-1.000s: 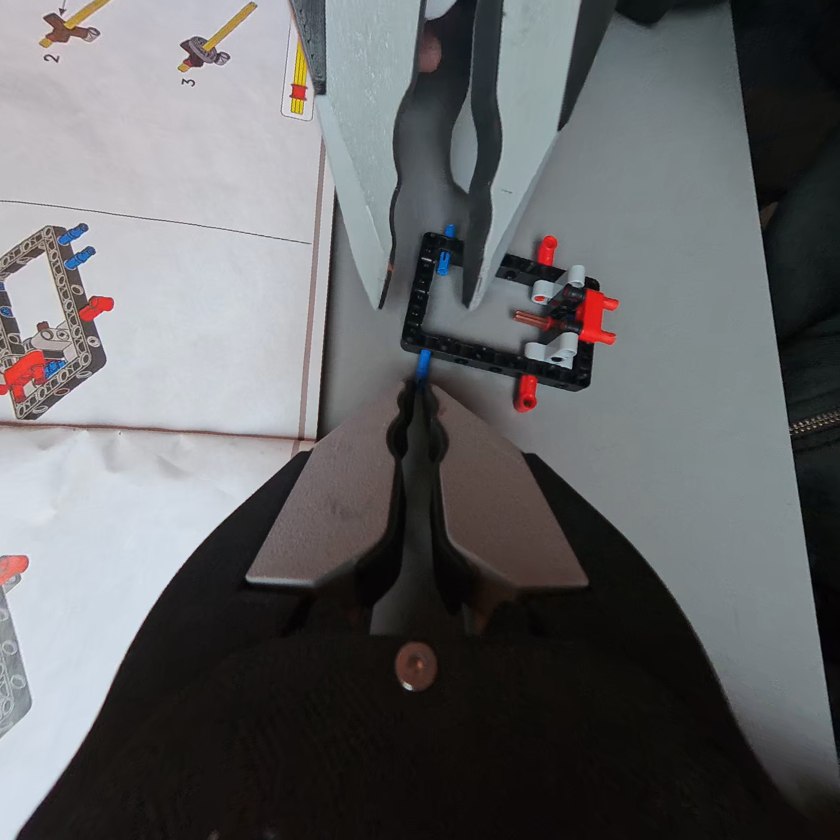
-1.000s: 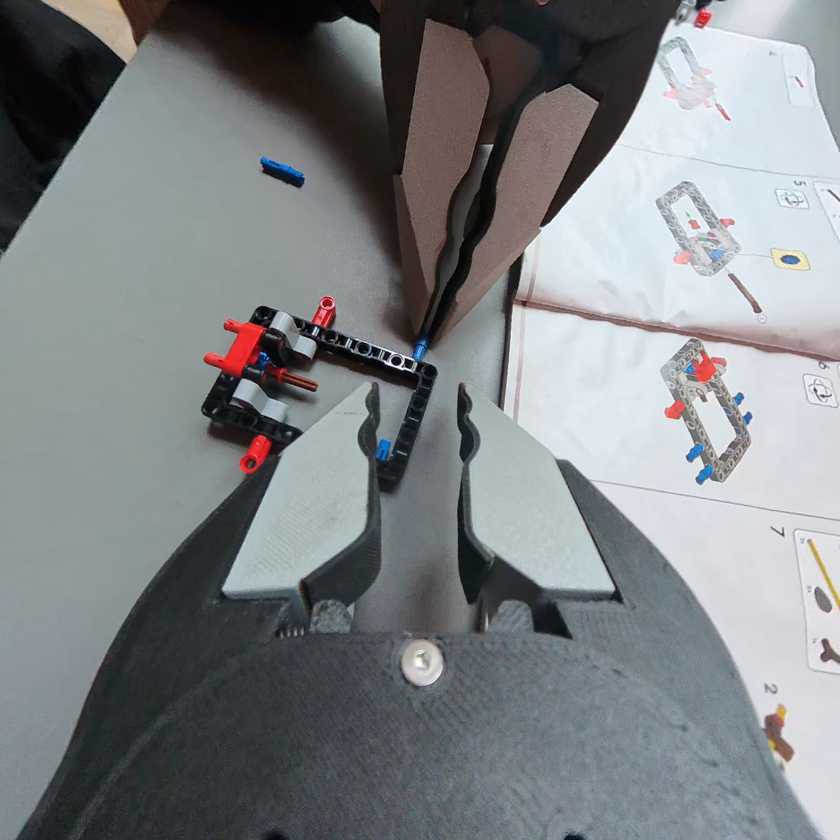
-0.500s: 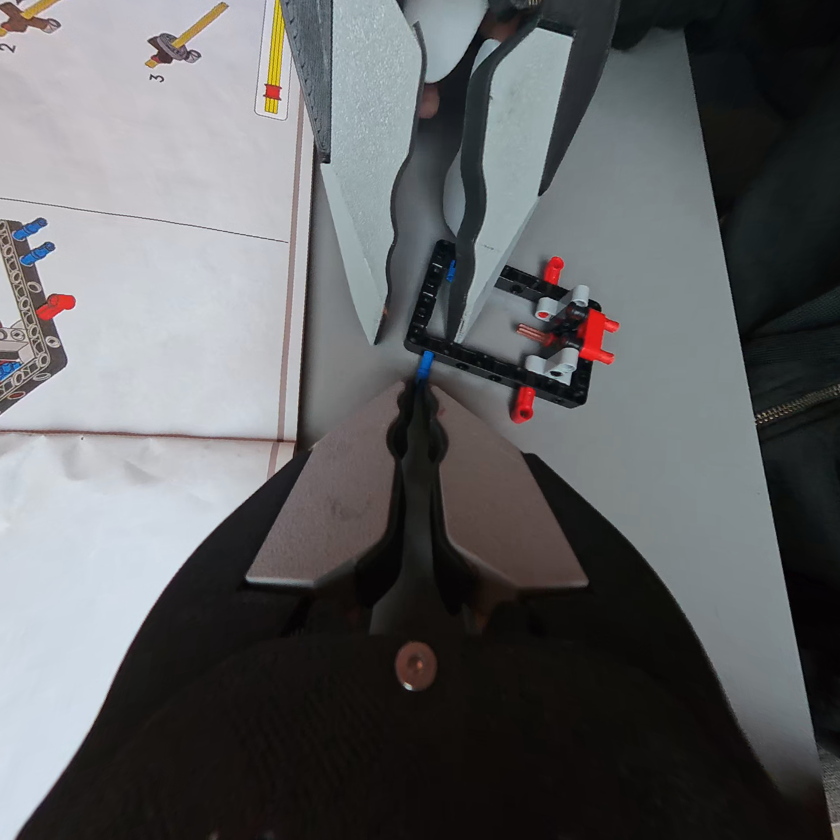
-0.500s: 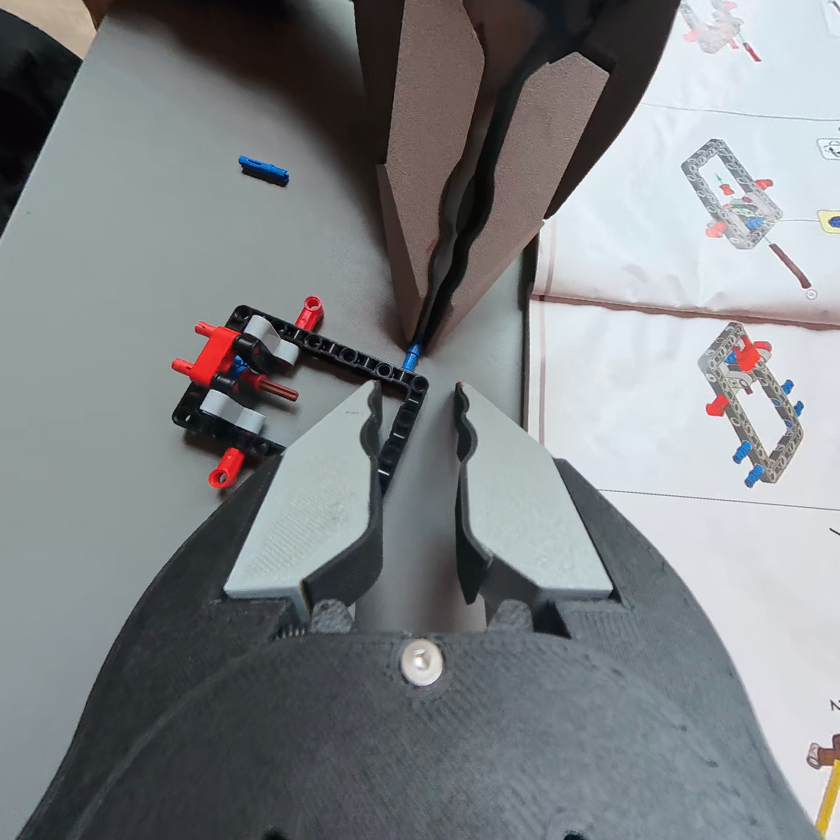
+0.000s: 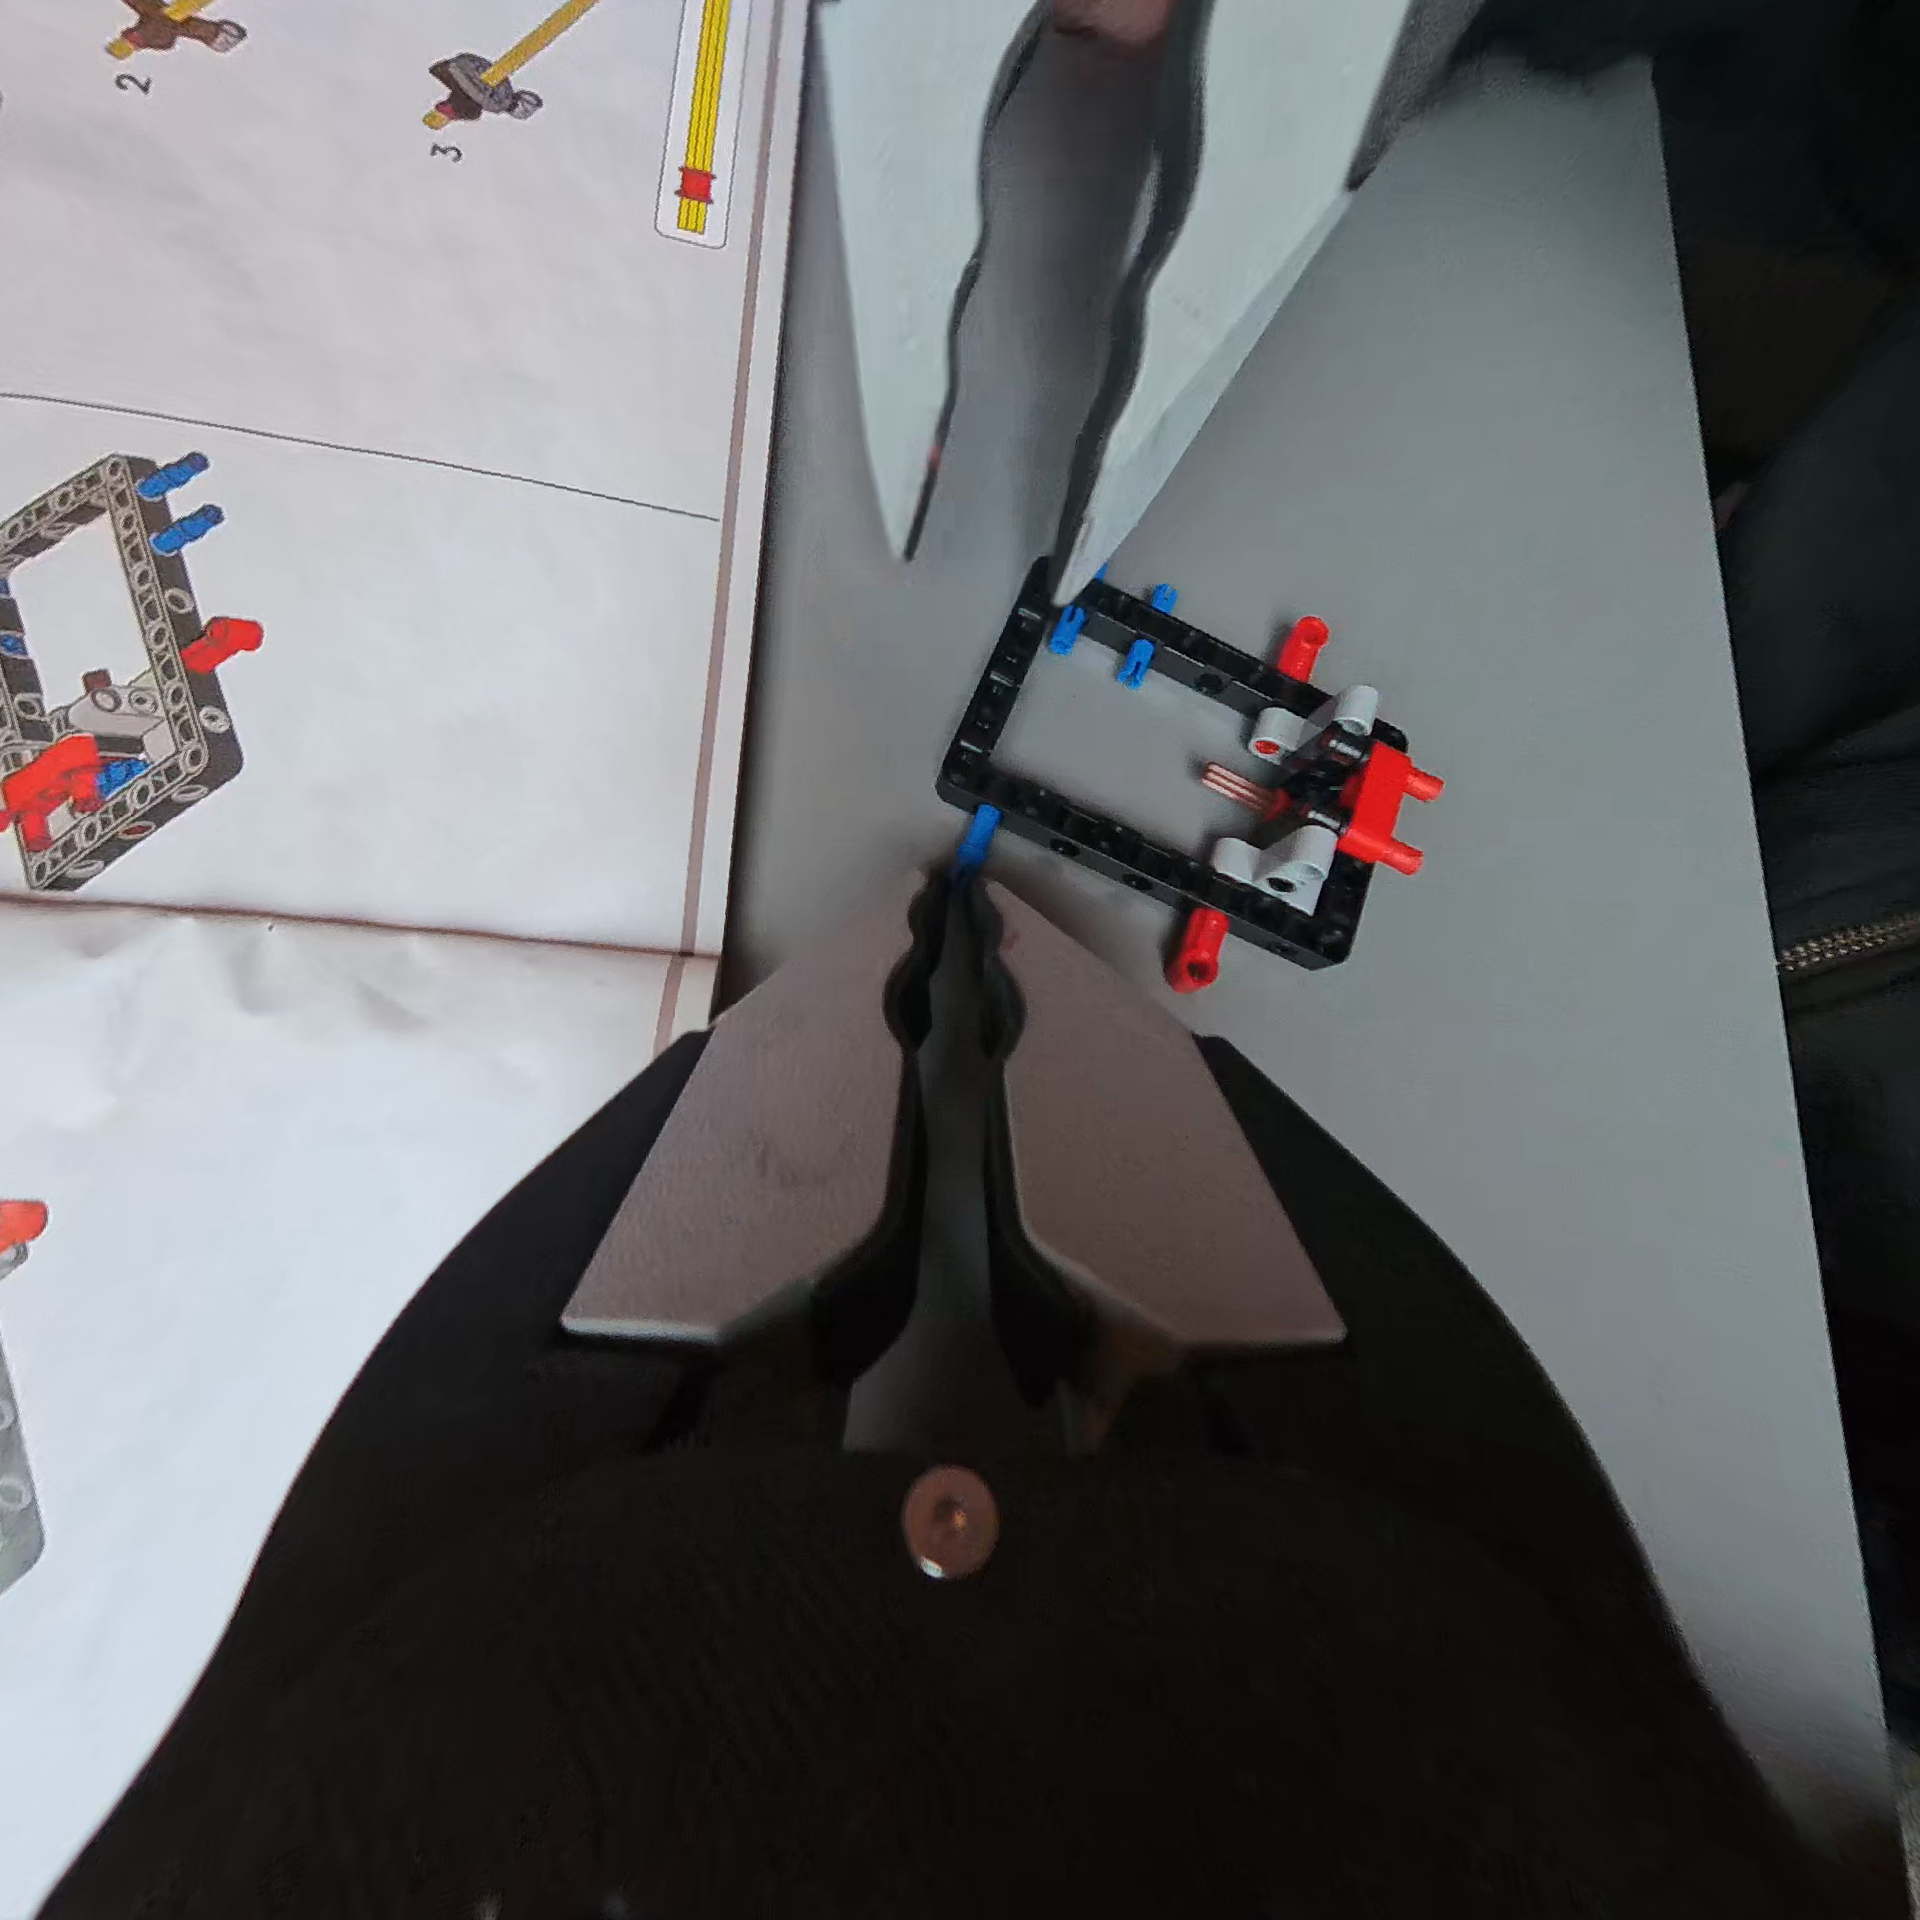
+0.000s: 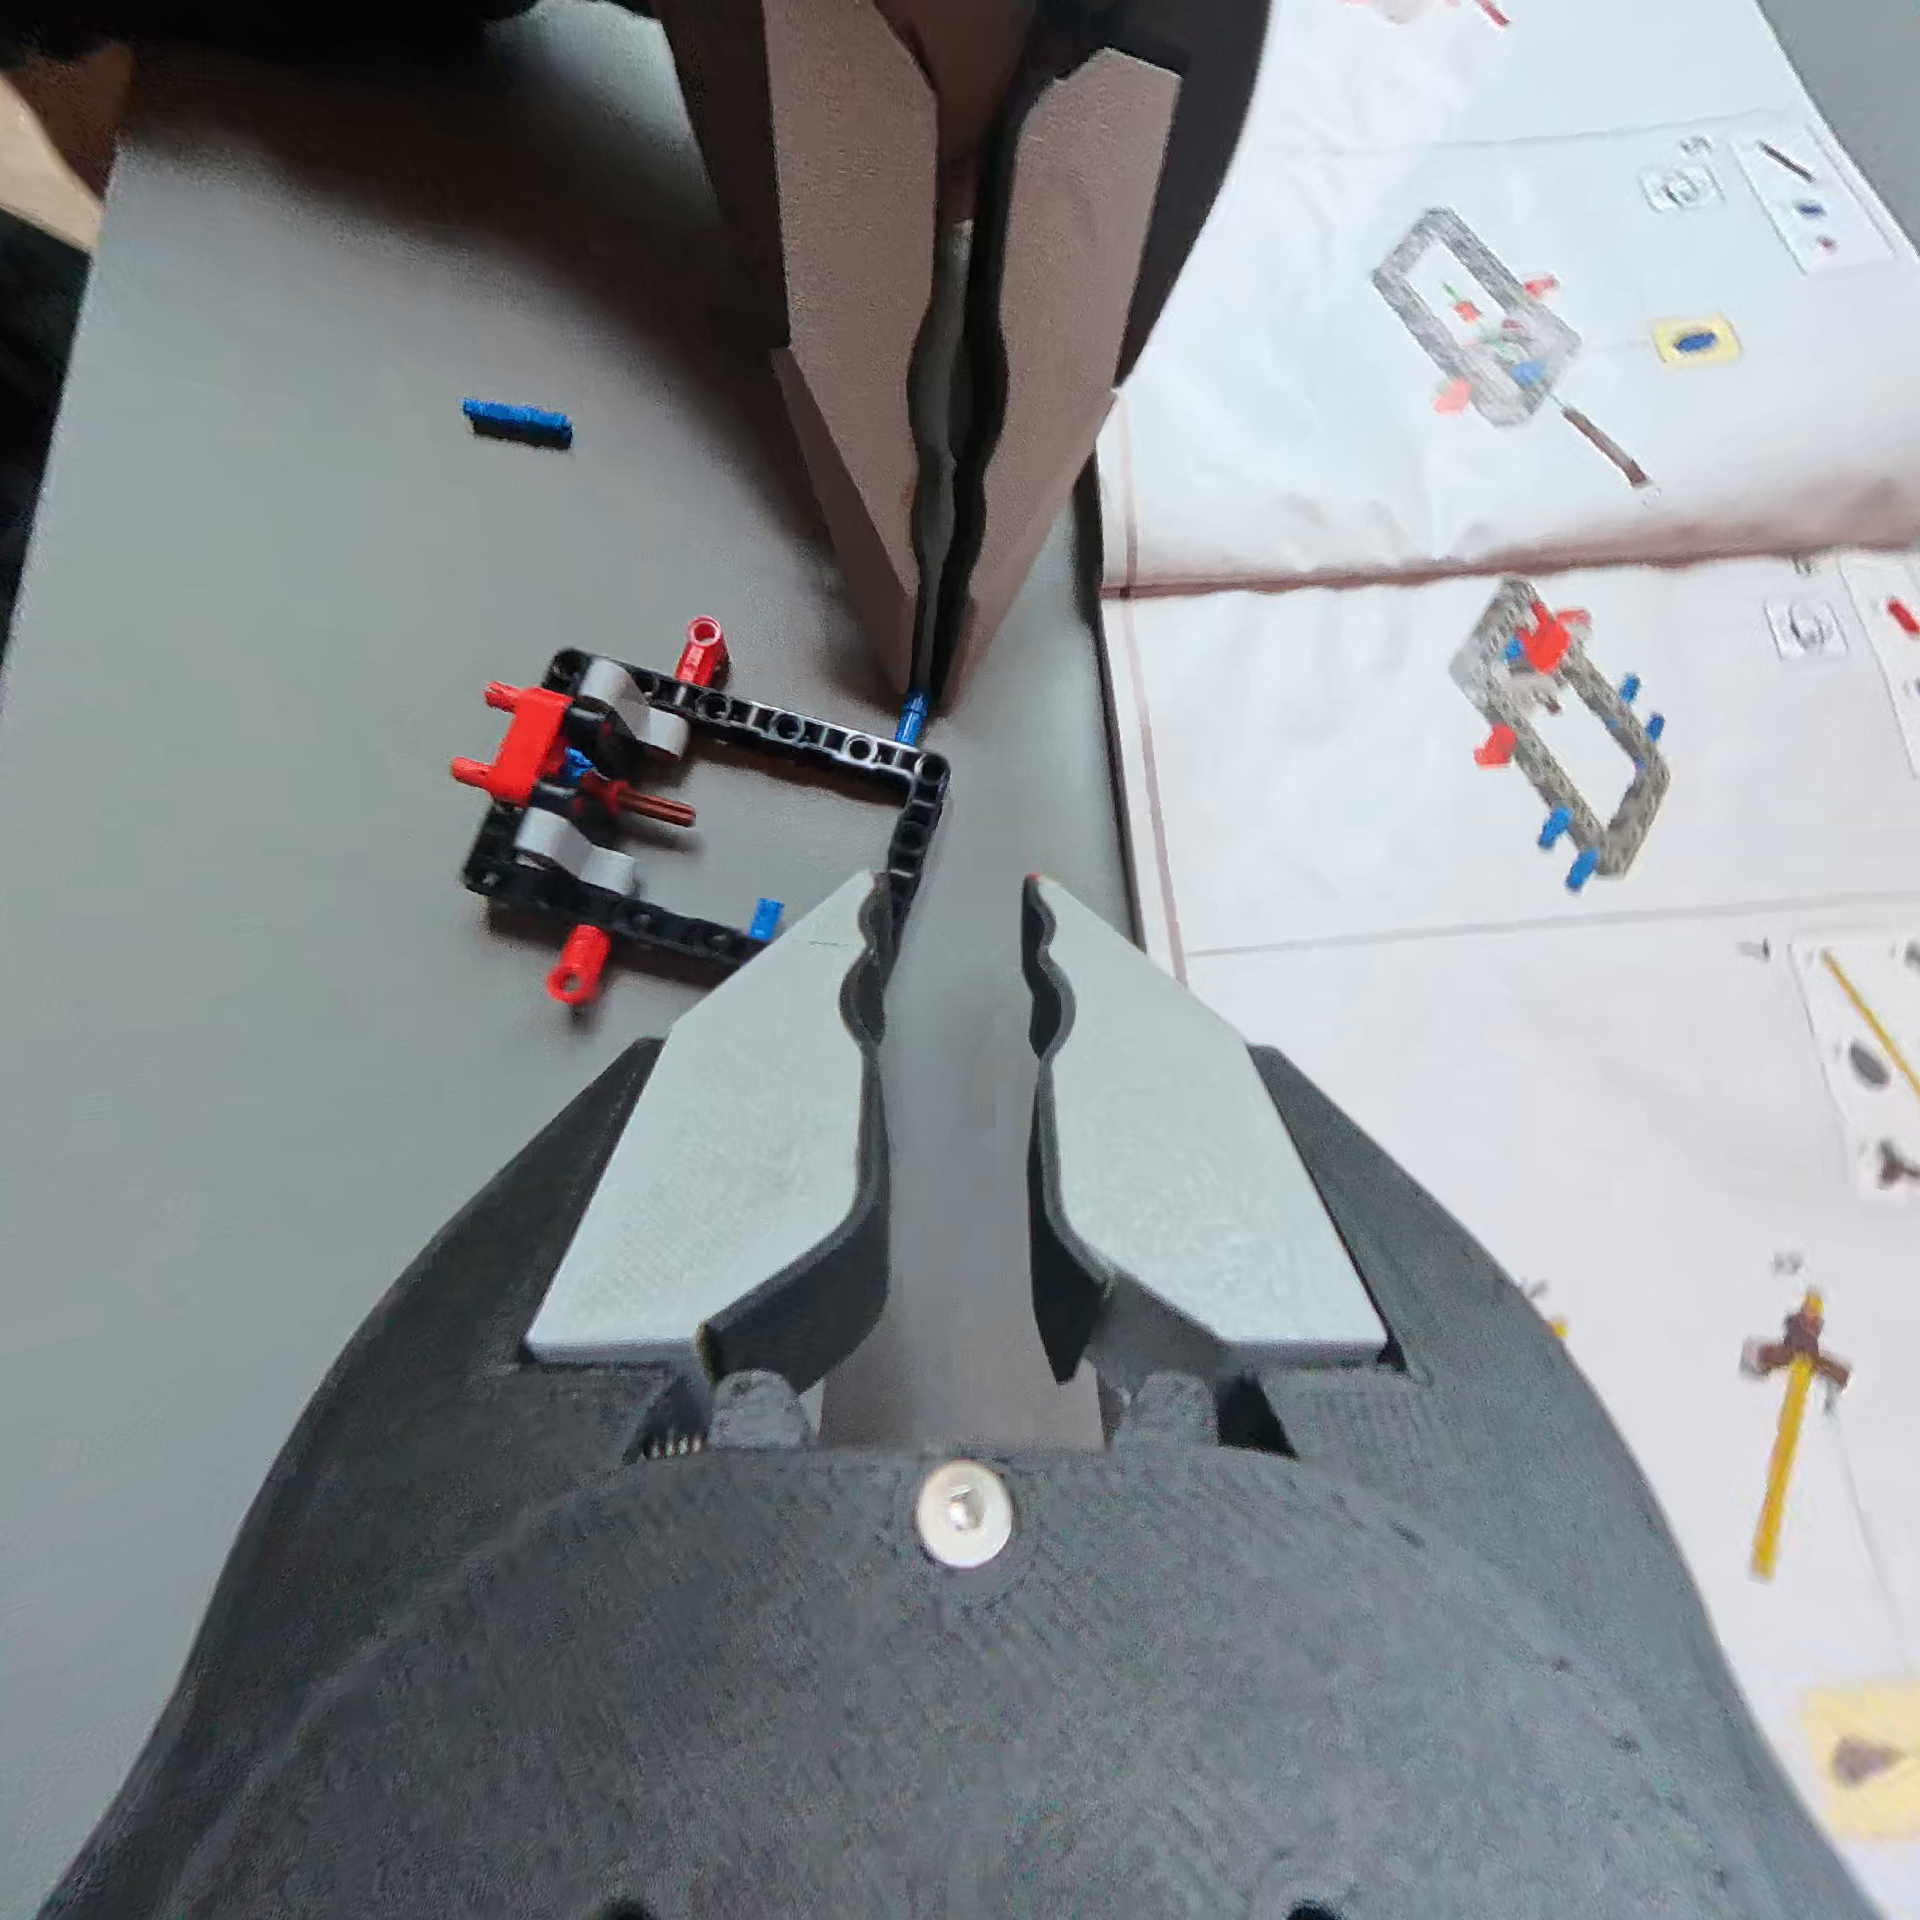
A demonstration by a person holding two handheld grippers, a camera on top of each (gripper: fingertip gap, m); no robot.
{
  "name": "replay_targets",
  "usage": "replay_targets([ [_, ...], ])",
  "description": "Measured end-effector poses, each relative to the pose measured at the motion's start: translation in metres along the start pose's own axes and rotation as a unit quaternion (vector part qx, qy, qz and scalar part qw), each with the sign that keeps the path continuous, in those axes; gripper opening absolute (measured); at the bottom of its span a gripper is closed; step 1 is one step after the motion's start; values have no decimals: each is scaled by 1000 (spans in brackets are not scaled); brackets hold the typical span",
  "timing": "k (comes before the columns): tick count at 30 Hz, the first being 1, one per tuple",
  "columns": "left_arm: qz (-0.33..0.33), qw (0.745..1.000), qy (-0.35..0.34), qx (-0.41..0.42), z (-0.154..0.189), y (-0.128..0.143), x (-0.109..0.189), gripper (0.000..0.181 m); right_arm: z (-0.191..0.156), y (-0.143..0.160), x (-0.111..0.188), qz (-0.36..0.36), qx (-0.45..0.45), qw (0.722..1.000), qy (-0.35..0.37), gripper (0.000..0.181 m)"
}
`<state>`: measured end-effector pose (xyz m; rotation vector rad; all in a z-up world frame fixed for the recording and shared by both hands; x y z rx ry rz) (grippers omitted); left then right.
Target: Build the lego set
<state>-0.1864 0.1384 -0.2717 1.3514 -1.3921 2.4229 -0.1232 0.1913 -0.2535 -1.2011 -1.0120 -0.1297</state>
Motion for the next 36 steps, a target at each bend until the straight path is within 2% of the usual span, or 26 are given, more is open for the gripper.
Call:
replay_targets([
  [5, -3, 1000, -22, 7, 1, 3, 4, 2, -31, -11, 0, 16, -115, 993, -37, 22],
  [11, -6, 1000, -26, -1, 4, 6, 5, 2, -40, -17, -27, -10, -99, 995, -31, 18],
  [14, -8, 1000, -22, -7, 7, 7, 5, 2, -39, -14, -36, -32, -86, 996, -5, 17],
  [20, -13, 1000, -12, -20, 12, 8, 5, 2, -39, -15, -40, -13, -65, 998, 1, 3],
  [24, -16, 1000, -15, -22, 14, 8, 5, 2, -39, -14, -39, -9, -82, 996, -22, 3],
  [27, -12, 1000, -15, -10, 13, 8, 5, 2, -42, -15, -38, -20, -79, 996, -22, 13],
  [32, -5, 999, -49, 19, 5, 11, 10, 2, -30, -11, -23, -55, -33, 995, 82, 18],
  [34, -3, 997, -60, 46, 1, 13, 13, 1, -26, -9, -16, -68, -42, 993, 89, 30],
  [36, 2, 995, -77, 63, -4, 14, 16, 1, -28, -15, -9, -49, -70, 994, 75, 38],
])
Point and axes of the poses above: each gripper's, where its closed fingertips meet, x back along the fingers, y out of its underside, z = x × y across the jaws, the point moved 3 cm from there along x, back along the fingers
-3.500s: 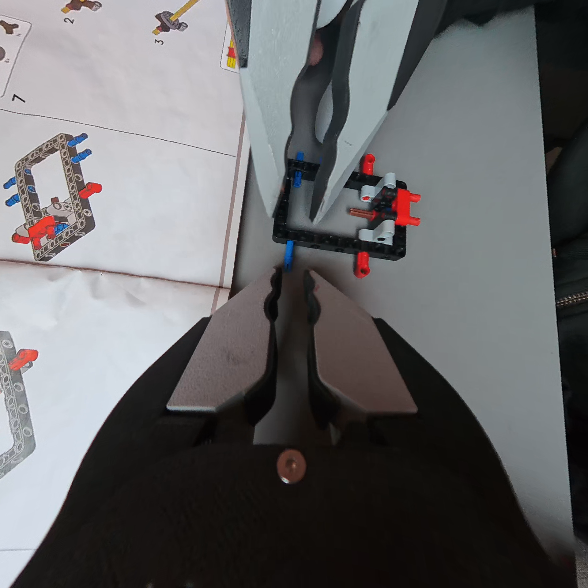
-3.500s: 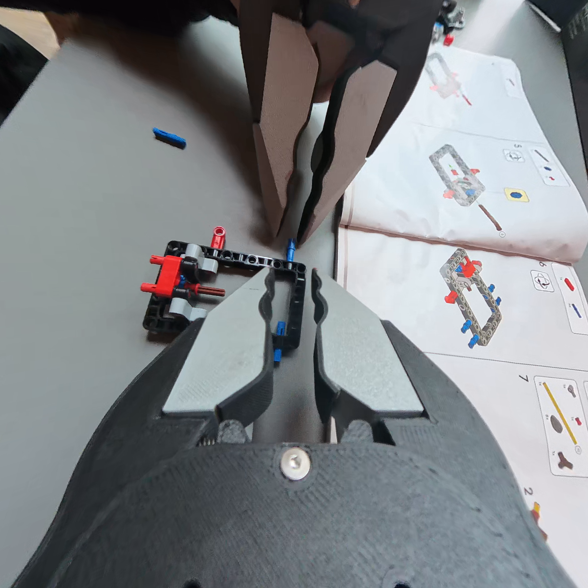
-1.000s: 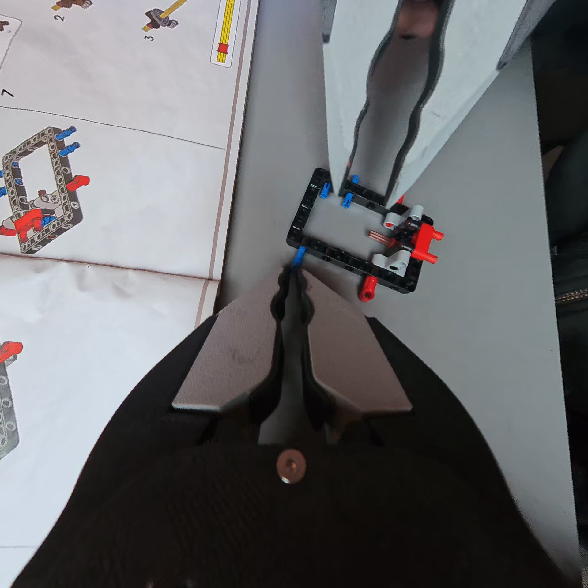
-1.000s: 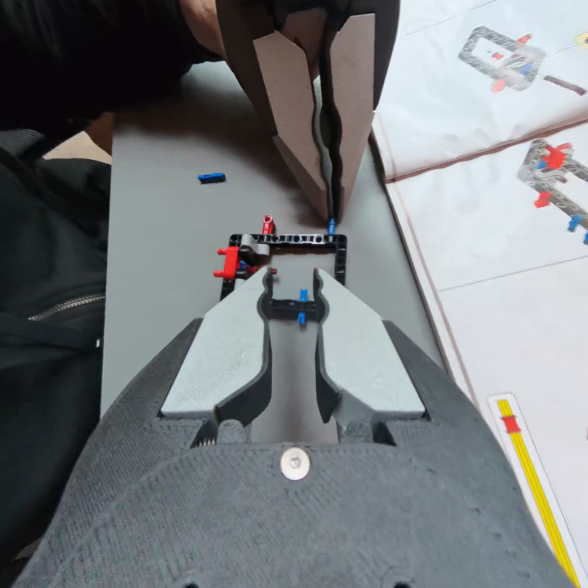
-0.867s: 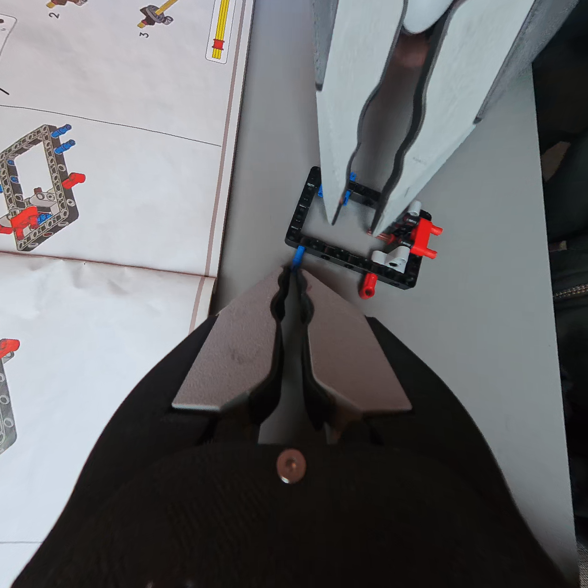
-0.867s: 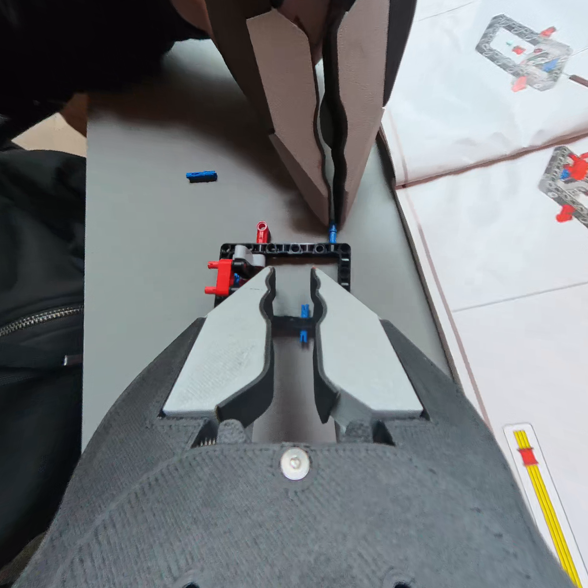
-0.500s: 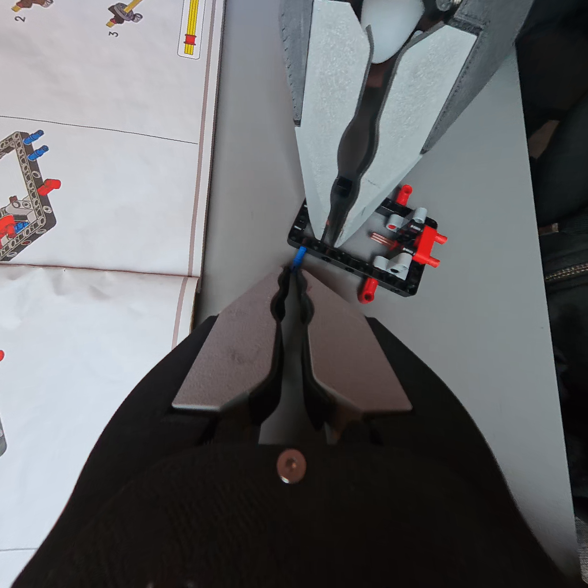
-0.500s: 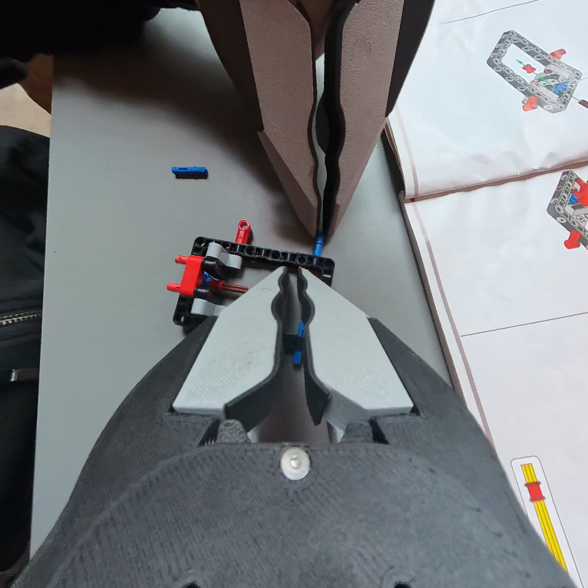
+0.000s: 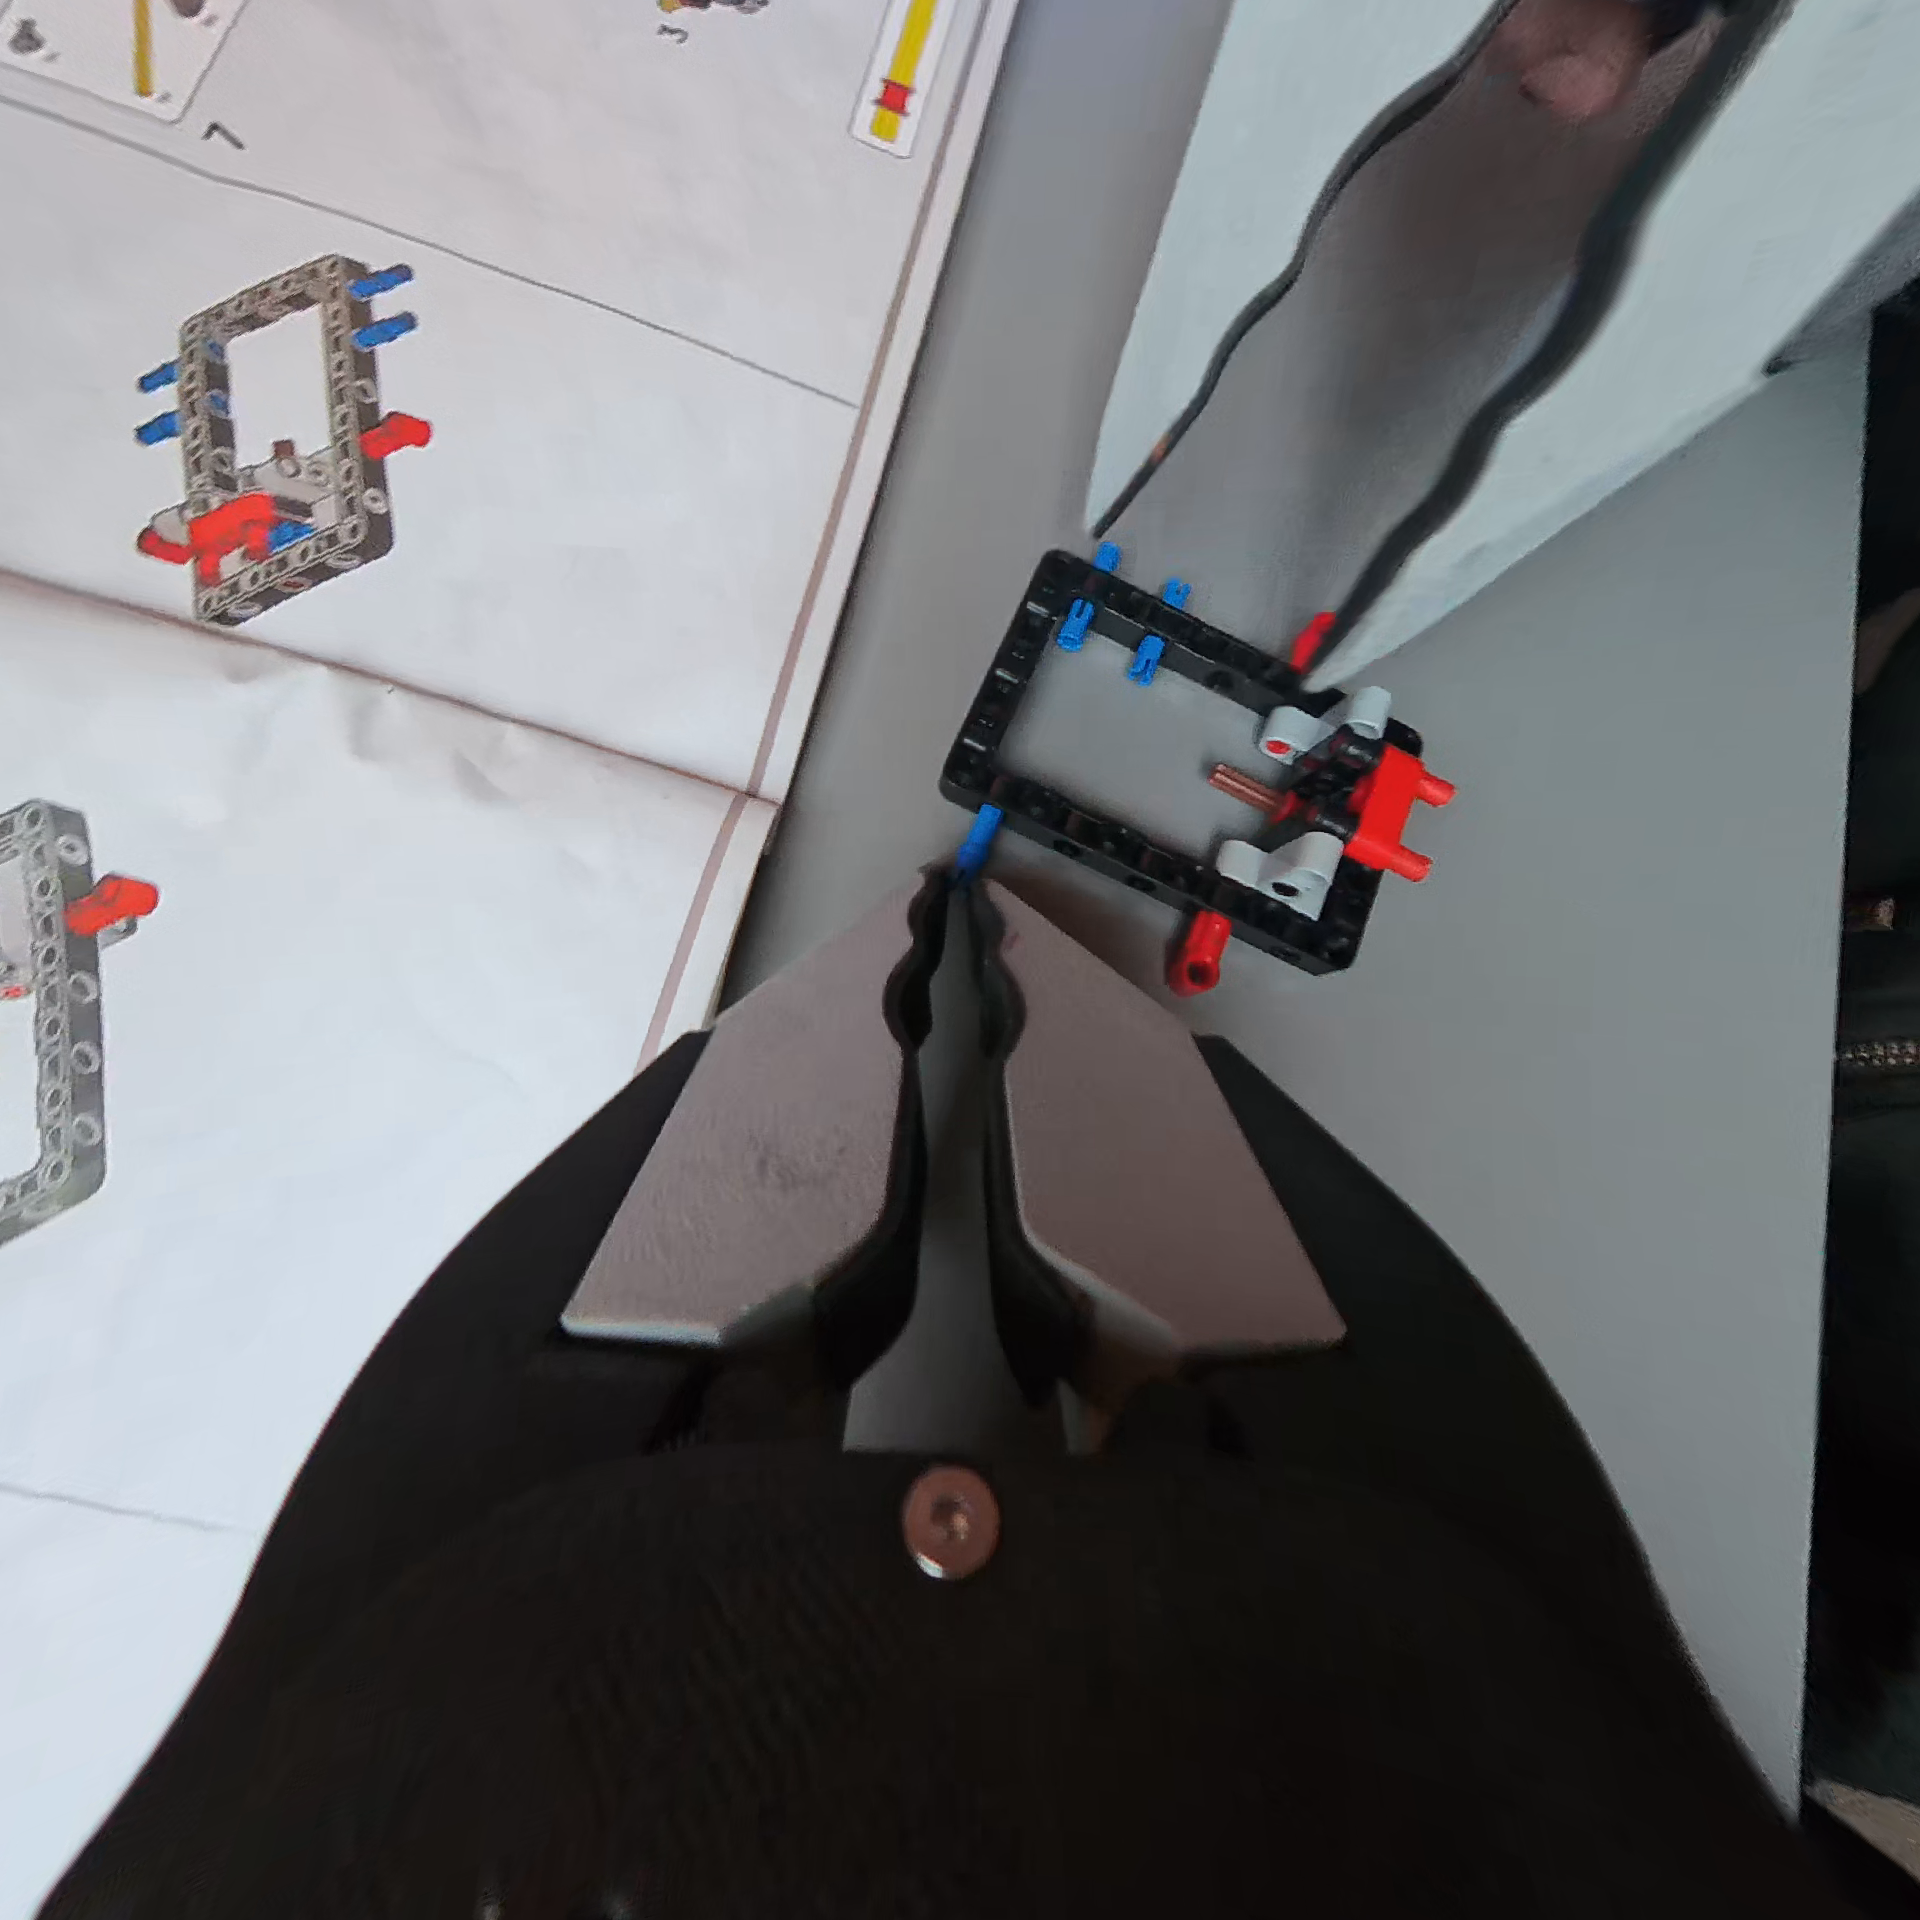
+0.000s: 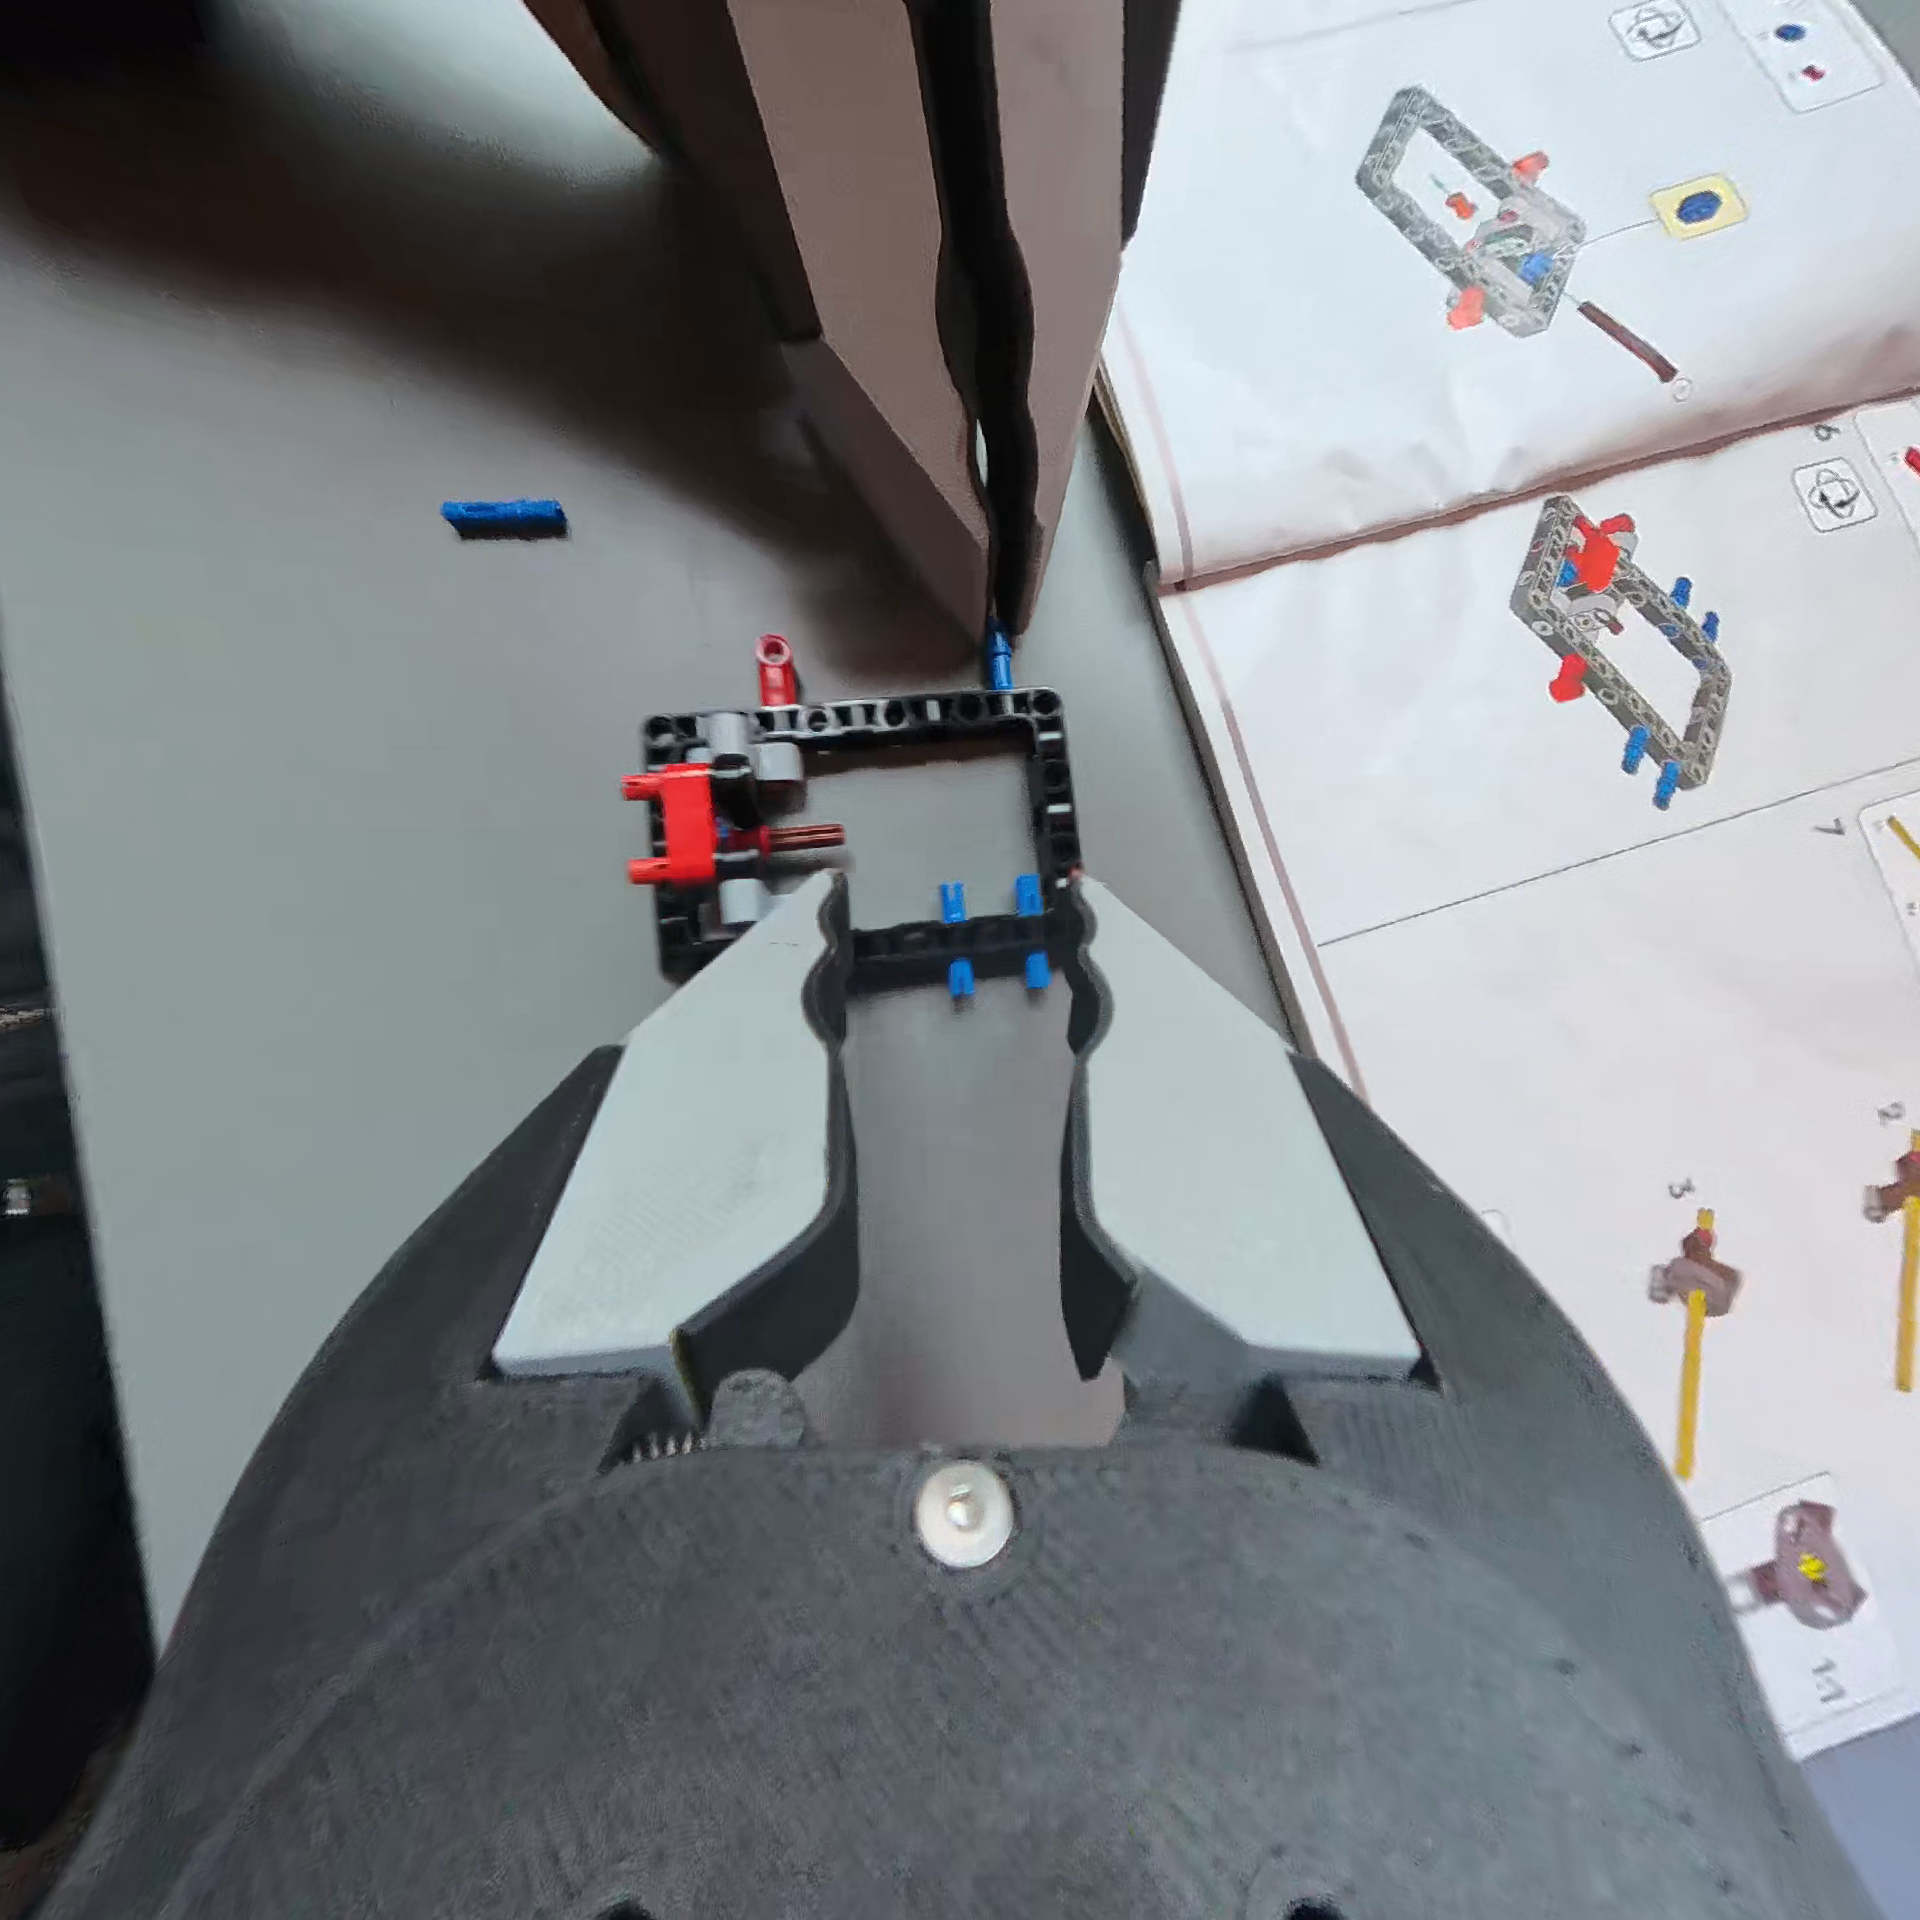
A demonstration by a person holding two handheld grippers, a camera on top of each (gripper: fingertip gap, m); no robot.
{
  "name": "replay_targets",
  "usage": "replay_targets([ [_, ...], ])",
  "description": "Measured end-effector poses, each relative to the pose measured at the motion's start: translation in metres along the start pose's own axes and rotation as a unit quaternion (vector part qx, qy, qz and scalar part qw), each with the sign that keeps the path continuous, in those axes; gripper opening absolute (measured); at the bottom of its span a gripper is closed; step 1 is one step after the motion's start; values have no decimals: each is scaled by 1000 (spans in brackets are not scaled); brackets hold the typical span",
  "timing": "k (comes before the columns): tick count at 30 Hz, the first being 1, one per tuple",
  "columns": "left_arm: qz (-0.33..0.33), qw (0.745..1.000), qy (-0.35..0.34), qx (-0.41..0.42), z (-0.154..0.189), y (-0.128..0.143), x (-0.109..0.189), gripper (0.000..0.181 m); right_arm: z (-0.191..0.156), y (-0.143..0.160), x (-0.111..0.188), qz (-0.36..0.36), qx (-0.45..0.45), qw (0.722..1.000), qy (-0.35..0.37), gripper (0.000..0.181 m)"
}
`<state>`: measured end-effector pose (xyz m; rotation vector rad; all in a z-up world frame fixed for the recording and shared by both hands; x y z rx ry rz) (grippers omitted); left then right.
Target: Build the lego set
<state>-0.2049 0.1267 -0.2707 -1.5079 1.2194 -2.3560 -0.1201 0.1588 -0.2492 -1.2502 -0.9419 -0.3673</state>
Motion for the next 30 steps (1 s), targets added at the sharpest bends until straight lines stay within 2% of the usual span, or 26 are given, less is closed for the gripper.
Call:
replay_targets([
  [2, 4, 1000, -5, 10, -2, 1, 1, 1, -7, -5, 6, 16, -38, 999, -33, 46],
  [4, 6, 1000, -6, 12, -1, 1, 1, 1, -13, -10, 3, 27, -59, 996, -58, 46],
  [10, 6, 1000, -15, 18, -1, 1, 1, 1, 14, -14, -8, -13, -54, 998, -18, 55],
  [13, 8, 999, -31, 29, -1, 1, 1, 1, 14, -17, -8, -44, -68, 997, -14, 54],
  [16, 6, 999, -47, 26, 1, 2, 2, 2, 14, -14, 0, -65, -62, 996, 5, 43],
  [18, 6, 998, -52, 31, 2, 4, 3, 2, 12, -11, 5, -76, -81, 994, -15, 34],
  [21, 7, 997, -60, 42, 3, 7, 6, 2, 5, -8, 4, -95, -146, 982, -68, 49],
  [25, 10, 997, -69, 45, 9, 12, 9, 2, 1, -5, -3, -102, -182, 976, -59, 61],
  [30, 24, 996, -63, 52, 20, 15, 9, 2, 8, -7, -25, -123, -182, 975, -34, 52],
])
Point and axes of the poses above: each gripper's, where its closed fingertips meet, x back along the fingers, y out of its underside, z = x × y across the jaws, the point moved 3 cm from there along x, back along the fingers
